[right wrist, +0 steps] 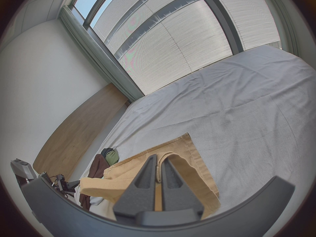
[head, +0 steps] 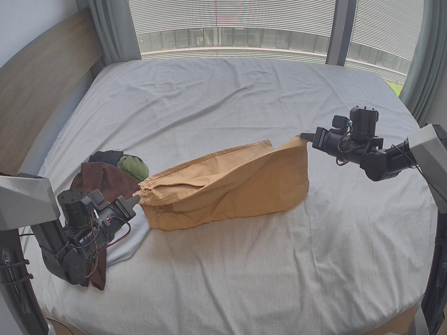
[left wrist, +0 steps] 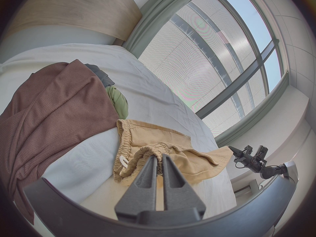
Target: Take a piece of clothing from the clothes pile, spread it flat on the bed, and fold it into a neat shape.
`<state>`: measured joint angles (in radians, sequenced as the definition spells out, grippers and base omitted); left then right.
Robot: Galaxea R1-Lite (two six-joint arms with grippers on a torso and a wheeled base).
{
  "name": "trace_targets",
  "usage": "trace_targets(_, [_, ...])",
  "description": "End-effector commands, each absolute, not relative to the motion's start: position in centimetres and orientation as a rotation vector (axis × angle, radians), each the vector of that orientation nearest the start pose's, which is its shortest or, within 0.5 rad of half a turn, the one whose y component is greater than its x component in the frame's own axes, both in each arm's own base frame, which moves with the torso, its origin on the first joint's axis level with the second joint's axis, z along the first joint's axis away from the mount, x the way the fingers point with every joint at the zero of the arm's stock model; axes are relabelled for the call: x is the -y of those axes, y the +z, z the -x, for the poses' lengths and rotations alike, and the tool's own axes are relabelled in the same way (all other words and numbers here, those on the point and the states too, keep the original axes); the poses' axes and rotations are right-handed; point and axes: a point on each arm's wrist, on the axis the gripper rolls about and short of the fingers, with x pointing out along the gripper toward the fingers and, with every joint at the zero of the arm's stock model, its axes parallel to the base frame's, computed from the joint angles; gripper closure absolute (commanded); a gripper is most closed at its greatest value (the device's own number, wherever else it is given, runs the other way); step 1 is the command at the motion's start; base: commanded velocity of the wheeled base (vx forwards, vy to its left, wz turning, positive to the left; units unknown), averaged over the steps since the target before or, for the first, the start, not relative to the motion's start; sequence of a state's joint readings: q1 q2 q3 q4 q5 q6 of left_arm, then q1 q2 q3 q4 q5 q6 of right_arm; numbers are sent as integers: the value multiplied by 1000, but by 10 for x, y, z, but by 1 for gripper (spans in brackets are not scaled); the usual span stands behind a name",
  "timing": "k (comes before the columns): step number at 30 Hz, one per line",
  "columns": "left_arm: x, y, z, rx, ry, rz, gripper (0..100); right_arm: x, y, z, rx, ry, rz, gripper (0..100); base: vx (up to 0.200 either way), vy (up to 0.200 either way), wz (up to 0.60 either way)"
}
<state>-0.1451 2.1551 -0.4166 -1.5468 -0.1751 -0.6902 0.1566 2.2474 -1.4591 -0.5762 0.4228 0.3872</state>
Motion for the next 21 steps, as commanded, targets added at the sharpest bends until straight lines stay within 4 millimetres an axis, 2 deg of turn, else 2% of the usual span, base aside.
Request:
trace_targets(1, [45,44,-312,-289,-227,697,100,-90,130,-467,-332,543,-403,100,0,0,0])
trace_targets(21, [41,36,-327,-265,-181,710,100,-98,119,-497,-301,551,-400,100,0,0,0])
